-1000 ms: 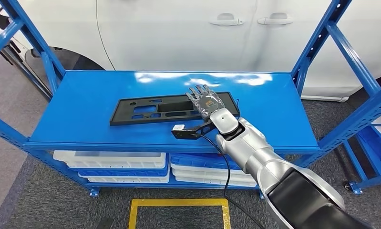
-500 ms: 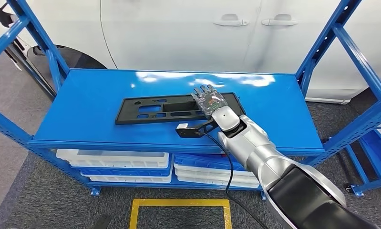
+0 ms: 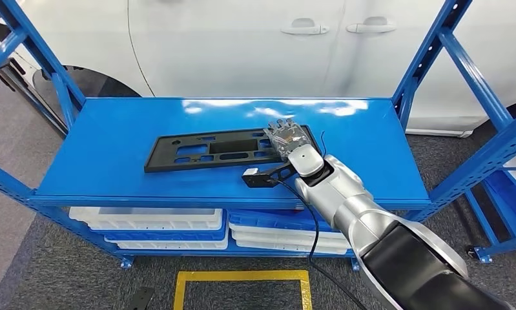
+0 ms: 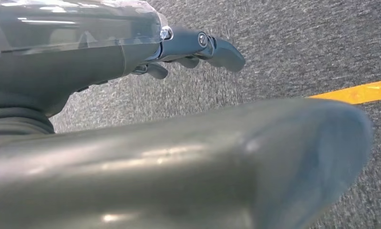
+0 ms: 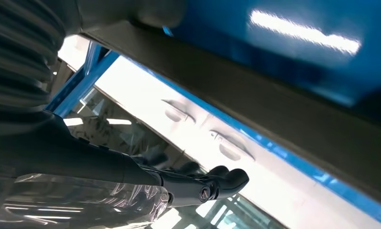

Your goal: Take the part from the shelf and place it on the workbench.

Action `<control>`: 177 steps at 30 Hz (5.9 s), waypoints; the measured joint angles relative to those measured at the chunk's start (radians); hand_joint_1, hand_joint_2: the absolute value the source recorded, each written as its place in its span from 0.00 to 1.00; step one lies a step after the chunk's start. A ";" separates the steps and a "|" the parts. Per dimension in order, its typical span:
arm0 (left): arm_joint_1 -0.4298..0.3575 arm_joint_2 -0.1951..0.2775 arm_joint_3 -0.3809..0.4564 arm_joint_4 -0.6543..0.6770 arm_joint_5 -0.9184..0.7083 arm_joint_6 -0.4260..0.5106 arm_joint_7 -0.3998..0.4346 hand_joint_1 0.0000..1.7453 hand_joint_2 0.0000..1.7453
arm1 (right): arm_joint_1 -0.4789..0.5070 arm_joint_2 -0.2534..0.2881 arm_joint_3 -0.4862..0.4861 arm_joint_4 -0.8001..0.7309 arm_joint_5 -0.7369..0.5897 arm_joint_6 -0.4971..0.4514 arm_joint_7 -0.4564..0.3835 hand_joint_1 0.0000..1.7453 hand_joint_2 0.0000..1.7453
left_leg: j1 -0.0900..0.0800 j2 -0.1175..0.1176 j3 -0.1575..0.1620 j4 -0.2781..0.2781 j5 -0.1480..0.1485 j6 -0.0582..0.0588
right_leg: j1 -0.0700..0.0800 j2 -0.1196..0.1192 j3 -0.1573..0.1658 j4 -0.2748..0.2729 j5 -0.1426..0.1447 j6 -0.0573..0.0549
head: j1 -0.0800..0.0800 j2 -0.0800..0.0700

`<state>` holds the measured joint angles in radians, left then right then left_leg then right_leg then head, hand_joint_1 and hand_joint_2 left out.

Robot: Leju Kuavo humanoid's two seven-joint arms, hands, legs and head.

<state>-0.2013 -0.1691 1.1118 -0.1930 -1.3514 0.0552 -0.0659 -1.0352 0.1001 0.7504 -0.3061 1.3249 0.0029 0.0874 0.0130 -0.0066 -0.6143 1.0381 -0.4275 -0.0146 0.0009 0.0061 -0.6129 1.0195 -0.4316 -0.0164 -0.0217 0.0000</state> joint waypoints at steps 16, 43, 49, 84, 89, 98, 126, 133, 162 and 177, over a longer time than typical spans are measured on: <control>-0.005 0.000 -0.004 0.000 -0.004 -0.003 -0.011 0.00 0.00 | -0.006 -0.003 0.000 0.014 0.004 -0.001 -0.005 0.97 1.00 | 0.002 -0.002 0.009 -0.021 0.001 0.013 | -0.006 -0.002 -0.008 0.006 0.001 0.027 | 0.000 0.000; 0.012 0.005 0.000 0.000 0.013 0.001 -0.025 0.00 0.00 | -0.019 -0.011 -0.149 -0.128 -0.131 -0.146 -0.285 0.96 1.00 | 0.009 0.001 0.019 -0.026 -0.003 0.026 | -0.016 -0.002 -0.104 0.199 -0.057 0.040 | 0.000 0.000; 0.013 0.007 0.004 0.000 0.030 0.005 -0.039 0.00 0.00 | -0.092 -0.015 -0.140 -0.235 -0.117 -0.116 -0.287 0.96 1.00 | 0.006 0.001 0.011 -0.013 -0.016 -0.005 | -0.011 0.000 -0.025 0.016 0.002 0.016 | 0.000 0.000; 0.018 0.015 0.046 0.000 0.077 0.057 -0.068 0.00 1.00 | 0.398 -0.268 -0.259 -1.366 -1.376 0.198 -0.486 0.95 1.00 | 0.004 -0.001 -0.041 0.134 -0.114 -0.013 | -0.010 -0.005 -0.002 -0.004 0.003 -0.006 | 0.037 -0.016; 0.021 0.017 0.060 0.000 0.095 0.063 -0.085 0.00 1.00 | 0.408 -0.266 -0.246 -1.378 -1.501 0.305 -0.390 0.96 1.00 | 0.005 0.000 -0.052 0.174 -0.095 -0.012 | -0.005 -0.006 0.001 -0.001 0.001 -0.007 | 0.040 -0.026; 0.017 0.015 0.073 0.000 0.090 0.064 -0.094 0.00 1.00 | 0.407 -0.266 -0.199 -1.363 -1.341 0.245 -0.450 0.87 1.00 | 0.004 0.000 0.041 -0.037 -0.013 0.036 | -0.003 -0.005 -0.032 0.070 -0.048 0.032 | 0.055 -0.025; -0.008 0.015 0.063 0.000 0.073 0.037 -0.108 0.00 1.00 | 0.029 -0.454 -0.052 -0.940 -0.160 -0.311 -0.401 0.96 1.00 | -0.004 -0.001 0.010 -0.026 0.001 0.025 | -0.002 -0.006 -0.003 -0.003 0.000 0.024 | 0.062 -0.004; -0.016 0.012 0.054 0.000 0.072 0.035 -0.108 0.00 1.00 | -0.017 -0.418 -0.048 -0.762 -0.180 -0.311 -0.403 0.99 1.00 | 0.001 -0.002 0.011 -0.031 0.008 0.041 | -0.013 -0.006 -0.137 0.286 -0.117 0.048 | 0.062 -0.004; -0.027 0.000 0.044 0.000 0.071 0.043 -0.098 0.00 1.00 | -0.227 -0.086 -0.364 -0.245 -1.061 0.355 -0.441 0.99 1.00 | 0.003 0.000 0.001 -0.027 0.013 0.037 | -0.008 -0.002 -0.136 0.271 -0.124 0.041 | 0.061 -0.003; -0.010 0.001 0.048 0.000 0.091 0.050 -0.094 0.00 1.00 | -0.132 -0.093 -0.287 -0.397 -1.442 0.487 -0.428 0.97 1.00 | 0.004 0.000 -0.112 0.229 -0.121 -0.017 | -0.011 -0.001 -0.009 -0.009 0.014 -0.006 | 0.061 -0.003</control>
<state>-0.2118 -0.1685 1.1594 -0.1926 -1.2599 0.1054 -0.1598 -1.1668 0.0071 0.4633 -0.7028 -0.1167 0.4901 -0.3409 0.0167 -0.0064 -0.7267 1.2667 -0.5483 -0.0314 -0.0101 0.0049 -0.6224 1.0108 -0.4181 -0.0220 0.0389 -0.0034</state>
